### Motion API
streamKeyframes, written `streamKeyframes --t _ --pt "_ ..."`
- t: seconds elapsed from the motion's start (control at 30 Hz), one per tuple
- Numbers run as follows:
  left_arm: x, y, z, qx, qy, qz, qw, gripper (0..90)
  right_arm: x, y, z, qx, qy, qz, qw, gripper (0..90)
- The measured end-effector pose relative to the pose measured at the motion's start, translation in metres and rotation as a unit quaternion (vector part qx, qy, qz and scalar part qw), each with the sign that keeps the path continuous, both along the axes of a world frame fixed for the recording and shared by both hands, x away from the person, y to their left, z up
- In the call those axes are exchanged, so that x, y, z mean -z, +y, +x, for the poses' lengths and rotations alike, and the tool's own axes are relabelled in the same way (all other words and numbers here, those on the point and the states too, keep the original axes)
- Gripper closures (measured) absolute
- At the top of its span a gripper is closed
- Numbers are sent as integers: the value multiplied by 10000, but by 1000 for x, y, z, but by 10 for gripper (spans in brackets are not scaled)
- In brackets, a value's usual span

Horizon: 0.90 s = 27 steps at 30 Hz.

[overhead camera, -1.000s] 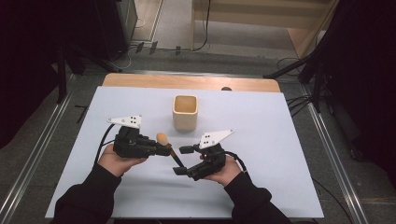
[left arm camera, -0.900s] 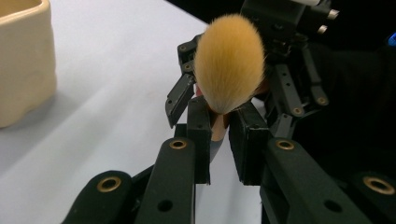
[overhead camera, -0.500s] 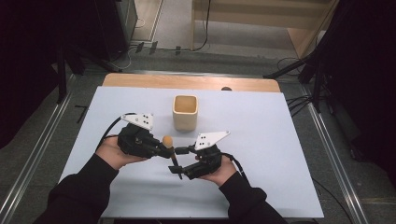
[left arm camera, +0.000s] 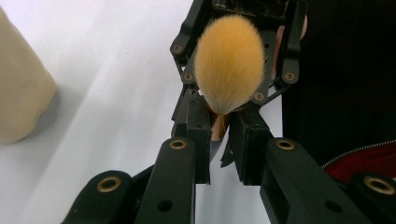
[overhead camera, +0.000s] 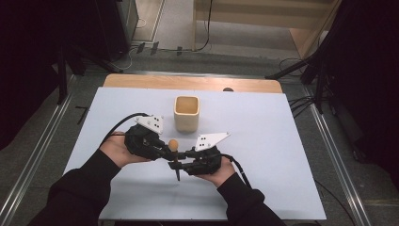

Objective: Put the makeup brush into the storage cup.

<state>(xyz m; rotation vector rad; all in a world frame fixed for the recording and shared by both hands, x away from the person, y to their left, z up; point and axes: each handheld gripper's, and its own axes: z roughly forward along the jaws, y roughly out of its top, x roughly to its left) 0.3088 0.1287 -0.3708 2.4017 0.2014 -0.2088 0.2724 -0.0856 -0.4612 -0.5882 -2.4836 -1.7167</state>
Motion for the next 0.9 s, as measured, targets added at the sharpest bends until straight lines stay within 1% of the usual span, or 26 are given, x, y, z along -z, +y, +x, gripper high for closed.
streamKeyframes --t 0.17,0.23,0.33,0.43,0.53,0.57,0.6,0.67,0.7,0.73,0.77,0.87,0.9 --pt "0 0 1 -11 -6 19 10000 798 0 1 0 20 -67 1 10000 729" --pt "1 0 1 -21 -3 2 10000 798 0 1 -1 3 -63 -8 10000 767" --pt "1 0 1 3 6 -15 10000 798 -1 1 -2 -19 -135 -17 9999 777" --pt "1 0 2 -10 15 -23 10000 797 -1 1 -2 -13 -121 -17 9999 779" --pt "0 0 2 -9 10 -41 10000 796 -1 1 -2 4 -184 -7 9998 785" --pt "0 0 1 -13 3 -45 10000 796 -2 1 -3 13 -189 -19 9998 786" --pt "0 0 0 9 -47 -39 10000 793 -2 1 -3 5 -182 -28 9998 786" --pt "1 0 0 -1 -67 -88 9999 786 -2 1 -3 17 -189 -35 9998 787" --pt "1 1 0 -19 -31 -140 9999 783 -2 1 -4 31 -191 -41 9998 787" --pt "1 2 1 0 -13 -222 9998 759 -3 1 -3 36 -221 -38 9997 787" --pt "1 4 0 -2 -45 -316 9995 725 -3 0 -3 39 -202 -45 9998 787" --pt "3 8 1 -170 27 -532 9984 635 -3 -2 -3 81 -194 -92 9997 787" --pt "5 11 1 -221 20 -606 9979 608 -3 -3 -2 84 -186 -97 9997 787"
